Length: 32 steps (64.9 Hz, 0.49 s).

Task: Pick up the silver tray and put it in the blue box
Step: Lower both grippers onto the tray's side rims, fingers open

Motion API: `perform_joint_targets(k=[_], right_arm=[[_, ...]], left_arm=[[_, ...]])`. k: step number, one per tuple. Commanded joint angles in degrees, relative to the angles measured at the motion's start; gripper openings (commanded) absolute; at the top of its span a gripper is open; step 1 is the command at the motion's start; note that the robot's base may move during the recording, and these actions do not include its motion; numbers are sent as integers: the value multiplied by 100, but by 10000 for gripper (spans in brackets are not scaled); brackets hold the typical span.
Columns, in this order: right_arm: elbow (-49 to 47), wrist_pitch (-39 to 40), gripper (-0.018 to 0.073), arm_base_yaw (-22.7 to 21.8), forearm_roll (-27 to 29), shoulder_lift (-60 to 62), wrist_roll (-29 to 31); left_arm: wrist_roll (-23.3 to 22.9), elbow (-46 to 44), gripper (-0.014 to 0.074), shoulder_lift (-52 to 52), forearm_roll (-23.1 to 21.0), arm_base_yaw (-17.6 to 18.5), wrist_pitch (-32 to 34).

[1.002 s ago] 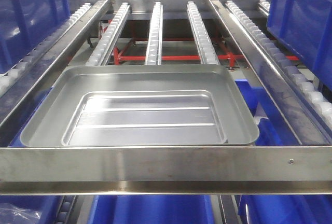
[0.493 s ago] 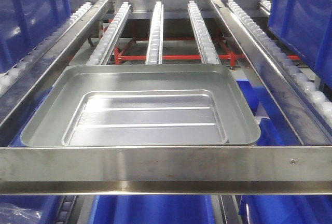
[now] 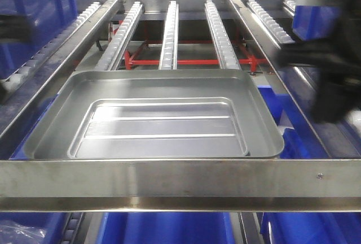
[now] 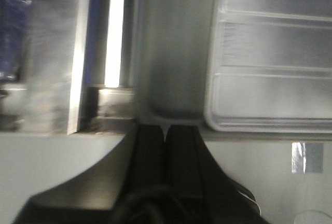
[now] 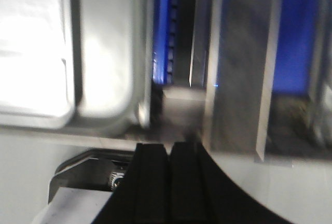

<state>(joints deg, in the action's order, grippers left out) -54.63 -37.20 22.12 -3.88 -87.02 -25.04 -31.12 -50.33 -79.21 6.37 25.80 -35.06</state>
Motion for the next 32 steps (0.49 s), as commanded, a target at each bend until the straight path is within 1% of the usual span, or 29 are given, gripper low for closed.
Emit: perform_joint_targets(k=[1,9,16,22,27,31,32], right_arm=[[-677,206,60,52,-93,-226,-26],[-1303,108,60,144,-75,-827,-26],[-1803,-150,60,206,92,-1272,-26],[-2119,-284,60,265,116,-1543,-26],[-2382,-578,60,295,139,-1741,-26],[-2495,-786,68,324,139,-1858,-26],[-2515,-809,82,331,139,-1875,-26]], left_arm=[[-110,-502,-95,-392,-101,181,232],[-110,-1013,-95,-1040,-372,204,231],[-100,-1376,-94,-1458,-382,204,181],[-100,-1581,-87,-1668,-370,204,151],[-88,-1727,-49,-1807,-370,204,139],[-88,-1784,6,-1870,-339,204,131],[-88,-1784,23,-1888,-326,204,131]])
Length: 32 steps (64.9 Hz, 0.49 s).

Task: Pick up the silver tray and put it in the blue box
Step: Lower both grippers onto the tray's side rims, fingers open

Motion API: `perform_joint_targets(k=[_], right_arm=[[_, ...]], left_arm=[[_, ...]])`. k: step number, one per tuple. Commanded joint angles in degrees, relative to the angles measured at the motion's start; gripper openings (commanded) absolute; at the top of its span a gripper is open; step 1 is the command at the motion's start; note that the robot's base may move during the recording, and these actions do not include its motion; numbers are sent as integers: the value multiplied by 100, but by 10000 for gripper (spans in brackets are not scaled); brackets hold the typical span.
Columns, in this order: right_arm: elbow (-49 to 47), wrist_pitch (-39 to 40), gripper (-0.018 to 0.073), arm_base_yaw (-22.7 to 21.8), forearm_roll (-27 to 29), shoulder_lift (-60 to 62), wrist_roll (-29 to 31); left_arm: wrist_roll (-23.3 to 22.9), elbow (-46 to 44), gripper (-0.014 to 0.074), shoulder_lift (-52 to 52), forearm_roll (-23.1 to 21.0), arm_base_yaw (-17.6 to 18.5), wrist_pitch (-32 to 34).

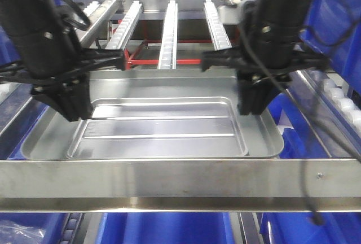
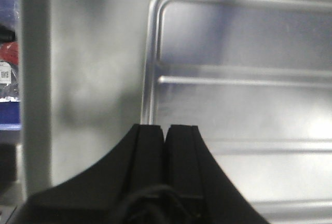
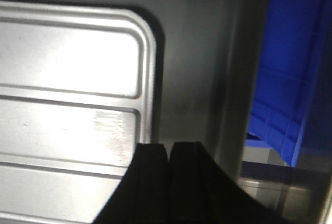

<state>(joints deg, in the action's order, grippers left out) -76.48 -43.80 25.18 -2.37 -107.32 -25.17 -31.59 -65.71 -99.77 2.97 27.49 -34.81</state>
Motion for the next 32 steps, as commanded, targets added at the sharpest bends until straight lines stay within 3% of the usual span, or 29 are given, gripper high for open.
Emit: perform_joint_targets(k=[1,8,14,32], right_arm=[[-338,-174,95,25,-12,139,-12],[-351,-157,269,25,-5,52,-12],[-351,-157,400,25,-5,-2,-12],[-351,4,424,25,-5,-173,-12]], left_arm=[[-41,-245,41,156,28,35,106],[-41,-245,179,127,56,35,123],[-41,-245,210,118,126,24,136],[-41,-245,209,54,126,-104,204]])
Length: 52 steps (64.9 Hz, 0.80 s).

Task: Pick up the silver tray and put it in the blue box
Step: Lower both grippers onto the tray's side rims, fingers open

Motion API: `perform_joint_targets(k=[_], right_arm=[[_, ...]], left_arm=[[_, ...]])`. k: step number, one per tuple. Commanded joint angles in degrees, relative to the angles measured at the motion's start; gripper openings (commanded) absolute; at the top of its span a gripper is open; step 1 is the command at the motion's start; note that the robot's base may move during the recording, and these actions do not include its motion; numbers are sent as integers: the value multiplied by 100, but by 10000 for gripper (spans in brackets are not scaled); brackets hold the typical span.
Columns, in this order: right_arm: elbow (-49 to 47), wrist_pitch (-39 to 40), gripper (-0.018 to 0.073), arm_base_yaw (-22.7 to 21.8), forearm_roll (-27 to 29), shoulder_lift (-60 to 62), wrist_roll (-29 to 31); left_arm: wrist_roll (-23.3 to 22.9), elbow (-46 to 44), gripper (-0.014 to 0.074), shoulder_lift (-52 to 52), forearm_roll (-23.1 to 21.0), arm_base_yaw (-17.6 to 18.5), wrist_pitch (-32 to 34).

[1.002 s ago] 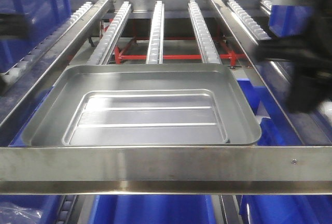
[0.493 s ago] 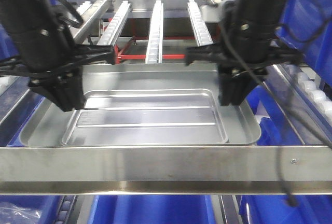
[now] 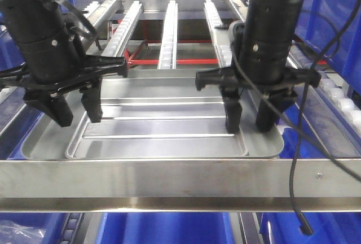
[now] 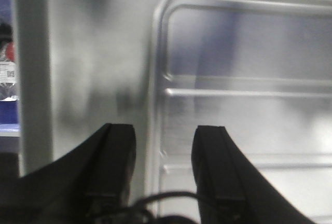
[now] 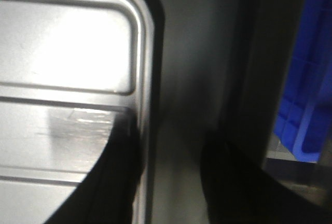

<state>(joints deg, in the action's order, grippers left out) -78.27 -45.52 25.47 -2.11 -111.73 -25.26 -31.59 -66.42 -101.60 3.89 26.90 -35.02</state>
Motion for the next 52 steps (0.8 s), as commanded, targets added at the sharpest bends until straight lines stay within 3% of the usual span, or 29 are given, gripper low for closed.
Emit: perform_joint_targets(k=[1,52], right_arm=[[-172,182,424,-5,-31,268,-3],[-172,437,424,-5,-31,268,-3]], left_arm=[[-41,-175,209,237,34,-60,236],[-17,-175,209,131,128,-68,85]])
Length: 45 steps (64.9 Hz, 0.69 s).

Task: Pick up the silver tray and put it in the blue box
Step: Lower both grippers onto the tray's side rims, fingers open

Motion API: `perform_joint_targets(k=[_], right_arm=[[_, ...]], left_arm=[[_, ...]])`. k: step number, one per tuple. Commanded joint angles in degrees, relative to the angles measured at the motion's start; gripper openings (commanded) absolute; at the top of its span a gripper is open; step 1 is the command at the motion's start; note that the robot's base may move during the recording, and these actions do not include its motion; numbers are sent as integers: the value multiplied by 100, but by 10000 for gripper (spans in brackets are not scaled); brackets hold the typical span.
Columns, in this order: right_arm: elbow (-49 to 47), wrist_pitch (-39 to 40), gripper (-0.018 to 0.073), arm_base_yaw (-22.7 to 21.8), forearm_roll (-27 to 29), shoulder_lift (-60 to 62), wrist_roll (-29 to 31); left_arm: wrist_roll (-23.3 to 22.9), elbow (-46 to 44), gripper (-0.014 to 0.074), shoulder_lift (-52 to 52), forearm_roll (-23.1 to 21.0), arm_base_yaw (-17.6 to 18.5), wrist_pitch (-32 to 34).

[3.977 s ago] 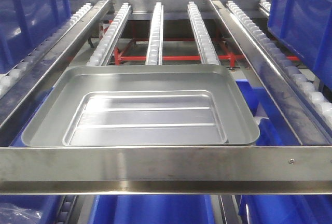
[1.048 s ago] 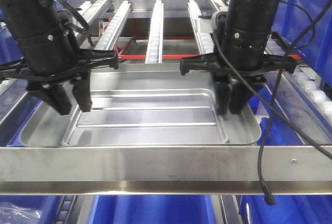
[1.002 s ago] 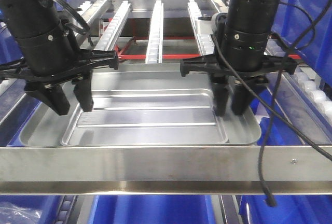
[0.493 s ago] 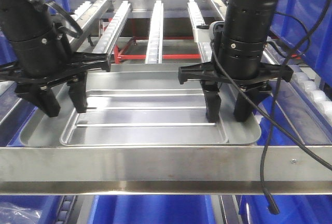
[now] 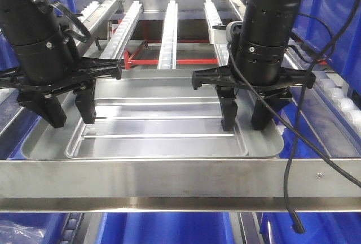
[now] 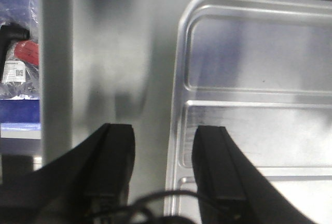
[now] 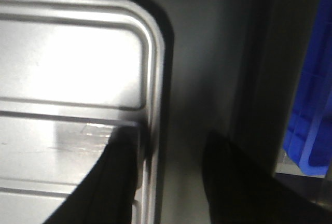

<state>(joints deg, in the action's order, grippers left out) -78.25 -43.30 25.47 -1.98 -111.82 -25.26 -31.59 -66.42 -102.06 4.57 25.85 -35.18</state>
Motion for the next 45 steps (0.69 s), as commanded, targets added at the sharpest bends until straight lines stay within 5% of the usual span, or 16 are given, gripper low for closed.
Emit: perform_joint_targets(k=[1,30,45], right_arm=[[-174,223,424,-5,-44,277,-3],[-174,204,419,-5,-44,277,-3],[-164,190,275,-5,-31,219,-3]], left_arm=[[-17,-175,209,147,60,37,86],[-17,-175,205,-41,-15,37,66],[-17,-175,79,-41,-15,37,53]])
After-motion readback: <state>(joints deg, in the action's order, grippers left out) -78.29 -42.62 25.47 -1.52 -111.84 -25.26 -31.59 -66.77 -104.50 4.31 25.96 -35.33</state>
